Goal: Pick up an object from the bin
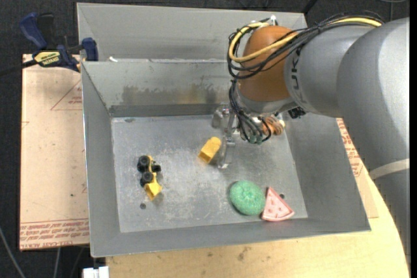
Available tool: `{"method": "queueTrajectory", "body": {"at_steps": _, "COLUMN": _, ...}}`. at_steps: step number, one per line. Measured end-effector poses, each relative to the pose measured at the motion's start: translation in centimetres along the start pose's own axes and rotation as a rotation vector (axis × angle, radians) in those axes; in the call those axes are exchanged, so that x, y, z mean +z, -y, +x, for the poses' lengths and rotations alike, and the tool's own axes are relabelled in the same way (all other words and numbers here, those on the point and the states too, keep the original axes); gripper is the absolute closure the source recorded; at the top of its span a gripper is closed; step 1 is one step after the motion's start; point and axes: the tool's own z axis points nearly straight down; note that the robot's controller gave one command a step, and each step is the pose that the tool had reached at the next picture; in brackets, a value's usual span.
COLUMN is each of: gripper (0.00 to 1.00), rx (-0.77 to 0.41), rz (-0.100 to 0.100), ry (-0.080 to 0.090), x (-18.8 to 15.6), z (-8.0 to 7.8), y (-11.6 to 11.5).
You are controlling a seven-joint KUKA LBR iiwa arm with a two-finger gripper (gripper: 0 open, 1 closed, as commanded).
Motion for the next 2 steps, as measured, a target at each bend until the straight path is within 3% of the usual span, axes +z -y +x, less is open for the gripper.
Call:
{"method": "queueTrajectory", "body": {"at_steps": 1, "gripper": 0.0, "rx": 0.127, "rz": 0.0, "ry": 0.0, "x": 0.0, "z": -0.1, "y": -2.6}}
{"method": "queueTrajectory", "body": {"at_steps": 2, "gripper": 1.0, "rx": -0.144, "rz": -0.001, "ry": 0.0, "x": -0.1, "z": 1.3, "y": -3.5}}
